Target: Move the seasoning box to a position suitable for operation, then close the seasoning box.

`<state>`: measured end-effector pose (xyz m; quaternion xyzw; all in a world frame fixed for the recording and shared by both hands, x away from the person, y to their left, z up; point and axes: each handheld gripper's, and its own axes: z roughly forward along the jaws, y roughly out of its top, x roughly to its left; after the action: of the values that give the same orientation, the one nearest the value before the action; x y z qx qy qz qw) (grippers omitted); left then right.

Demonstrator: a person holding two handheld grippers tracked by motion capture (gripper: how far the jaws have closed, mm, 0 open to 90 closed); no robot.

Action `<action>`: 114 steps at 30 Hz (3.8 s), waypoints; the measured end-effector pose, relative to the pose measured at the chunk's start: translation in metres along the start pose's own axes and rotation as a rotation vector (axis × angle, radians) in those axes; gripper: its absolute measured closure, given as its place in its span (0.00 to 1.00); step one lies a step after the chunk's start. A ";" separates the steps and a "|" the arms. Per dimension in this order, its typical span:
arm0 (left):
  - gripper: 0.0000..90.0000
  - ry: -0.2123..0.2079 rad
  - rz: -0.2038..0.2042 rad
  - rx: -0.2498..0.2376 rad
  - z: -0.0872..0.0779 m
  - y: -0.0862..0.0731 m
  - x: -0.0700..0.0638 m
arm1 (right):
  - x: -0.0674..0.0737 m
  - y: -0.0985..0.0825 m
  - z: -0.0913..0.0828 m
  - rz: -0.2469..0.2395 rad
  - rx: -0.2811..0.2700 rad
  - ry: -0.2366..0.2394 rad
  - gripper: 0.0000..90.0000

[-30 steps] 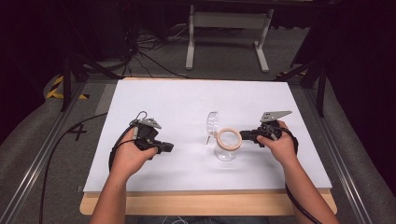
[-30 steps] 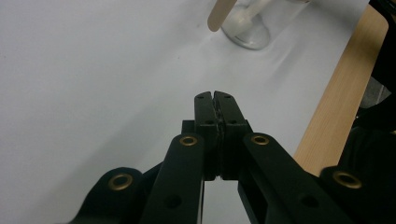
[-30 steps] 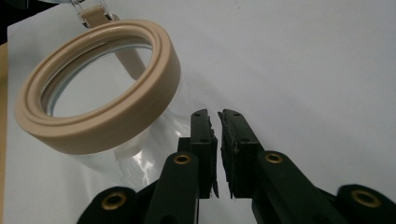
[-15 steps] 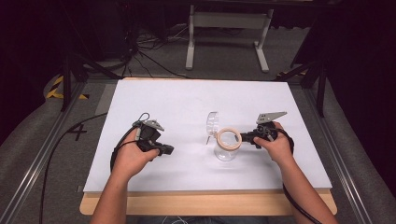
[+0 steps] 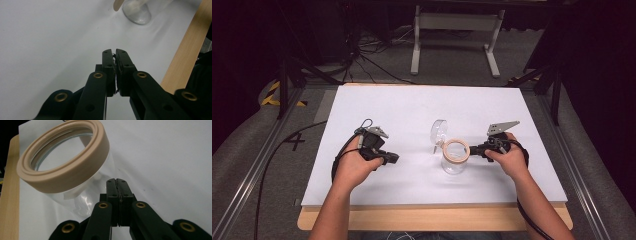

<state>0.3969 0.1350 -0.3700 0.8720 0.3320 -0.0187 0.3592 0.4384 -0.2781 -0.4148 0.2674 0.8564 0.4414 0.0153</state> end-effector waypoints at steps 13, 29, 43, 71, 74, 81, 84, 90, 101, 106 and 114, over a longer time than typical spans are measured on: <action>0.95 -0.025 0.035 -0.008 0.007 0.016 0.000 | 0.023 -0.006 -0.007 -0.039 0.047 0.007 1.00; 0.95 -0.051 0.042 -0.012 0.015 0.025 -0.001 | 0.056 -0.003 -0.002 -0.105 0.117 0.084 1.00; 0.94 -0.056 0.047 -0.010 0.016 0.025 -0.001 | 0.057 -0.005 0.002 -0.113 0.179 0.095 1.00; 1.00 -0.092 0.108 -0.229 0.039 0.072 0.004 | 0.071 0.007 -0.040 -0.083 -0.052 -0.031 1.00; 1.00 -0.105 0.144 -0.234 0.044 0.083 0.003 | 0.077 0.008 -0.043 -0.087 -0.075 -0.030 1.00; 0.99 -0.125 0.167 -0.248 0.051 0.105 0.001 | 0.084 0.011 -0.040 -0.090 -0.082 -0.065 1.00; 0.99 -0.128 0.173 -0.247 0.053 0.112 -0.001 | 0.086 0.013 -0.039 -0.083 -0.092 -0.066 1.00; 0.99 -0.156 0.171 -0.272 0.058 0.126 -0.007 | 0.088 0.018 -0.036 -0.061 -0.128 -0.088 1.00; 0.98 -0.178 0.260 -0.268 0.056 0.134 -0.027 | 0.093 0.022 -0.032 -0.038 -0.164 -0.071 0.99; 0.98 -0.184 0.280 -0.249 0.053 0.133 -0.030 | 0.094 0.023 -0.031 -0.027 -0.173 -0.068 1.00; 0.97 -0.174 0.314 -0.254 0.046 0.129 -0.039 | 0.096 0.023 -0.029 -0.050 -0.158 -0.056 0.99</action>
<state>0.4521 0.0164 -0.3143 0.8558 0.1593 0.0042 0.4922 0.3583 -0.2437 -0.3593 0.2562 0.8246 0.4994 0.0711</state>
